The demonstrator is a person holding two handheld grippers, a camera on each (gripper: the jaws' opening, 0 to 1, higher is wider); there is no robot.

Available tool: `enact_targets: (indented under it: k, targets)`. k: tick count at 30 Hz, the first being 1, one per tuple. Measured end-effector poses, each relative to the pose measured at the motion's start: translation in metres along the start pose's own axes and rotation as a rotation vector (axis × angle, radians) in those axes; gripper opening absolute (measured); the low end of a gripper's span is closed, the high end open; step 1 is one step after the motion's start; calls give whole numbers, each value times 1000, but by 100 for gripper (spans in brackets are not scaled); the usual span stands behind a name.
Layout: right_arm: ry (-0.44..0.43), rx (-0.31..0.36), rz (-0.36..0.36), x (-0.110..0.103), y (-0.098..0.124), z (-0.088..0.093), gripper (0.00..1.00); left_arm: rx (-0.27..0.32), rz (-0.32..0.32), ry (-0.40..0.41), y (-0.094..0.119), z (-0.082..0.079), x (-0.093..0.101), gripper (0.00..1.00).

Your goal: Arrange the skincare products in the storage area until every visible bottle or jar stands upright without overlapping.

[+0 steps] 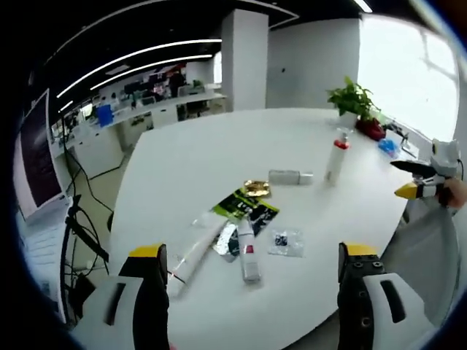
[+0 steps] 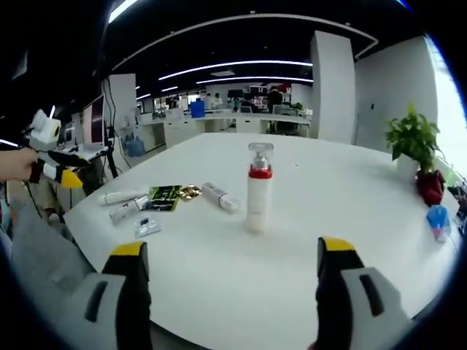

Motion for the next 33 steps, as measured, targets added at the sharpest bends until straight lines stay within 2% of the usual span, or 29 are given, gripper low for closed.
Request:
enact_targets:
  k: [9,19,27,33]
  targets:
    - [-4,-8,8,2,-1,2,96,-94,16,-41,-13,3,-20,96]
    - [-8,-31,20,4,-3,5,95,-255,78,-57,-40,26,-35,96]
    - [-14,-37,35,7,-3,7,95,-320,86,-95,-61,24,-55,95]
    - [-10,-43,49,9,-3,8,95,-379,75,-114,-79,26,-70,90]
Point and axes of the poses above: the point that each gripper's makers call its tool centre point, and the gripper's own axes: y roughly backward along the fingers, x roughly to its right, z roughly out of its underside, the point moved 3 cm from there along y, roughly backward along the fingers, and after that the axes turned 2 degrees about y, right-handed, at the moved point
